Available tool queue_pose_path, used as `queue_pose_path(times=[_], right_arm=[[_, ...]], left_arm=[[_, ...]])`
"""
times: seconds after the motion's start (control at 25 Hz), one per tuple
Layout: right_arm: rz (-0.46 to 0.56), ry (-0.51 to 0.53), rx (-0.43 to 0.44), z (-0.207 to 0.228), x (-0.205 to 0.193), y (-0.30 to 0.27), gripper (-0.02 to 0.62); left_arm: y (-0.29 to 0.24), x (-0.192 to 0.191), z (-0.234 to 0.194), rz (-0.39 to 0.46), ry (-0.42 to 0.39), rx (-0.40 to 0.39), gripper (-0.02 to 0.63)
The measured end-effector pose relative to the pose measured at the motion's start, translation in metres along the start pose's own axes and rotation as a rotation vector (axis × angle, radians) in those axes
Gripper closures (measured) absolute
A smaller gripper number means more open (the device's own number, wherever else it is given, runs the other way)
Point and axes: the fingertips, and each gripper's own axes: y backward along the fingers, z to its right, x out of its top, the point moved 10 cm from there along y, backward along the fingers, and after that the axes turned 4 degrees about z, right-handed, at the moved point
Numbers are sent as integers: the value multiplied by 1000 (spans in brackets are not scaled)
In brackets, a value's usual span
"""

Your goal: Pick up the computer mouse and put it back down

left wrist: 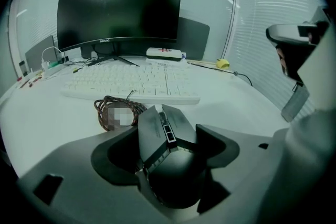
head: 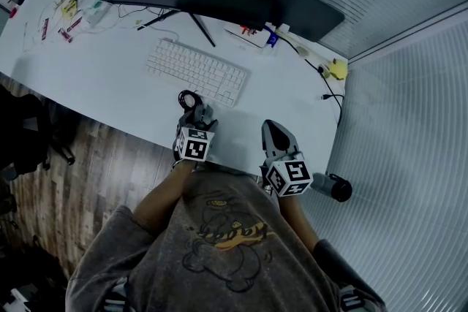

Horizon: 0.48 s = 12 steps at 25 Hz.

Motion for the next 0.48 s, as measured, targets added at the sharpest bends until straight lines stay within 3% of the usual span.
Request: queue_pose_path(times=[0.48], right_arm=[[8, 12, 47, -9, 1, -16, 589]], left_arm=[[35, 20, -18, 85, -5, -42, 270]])
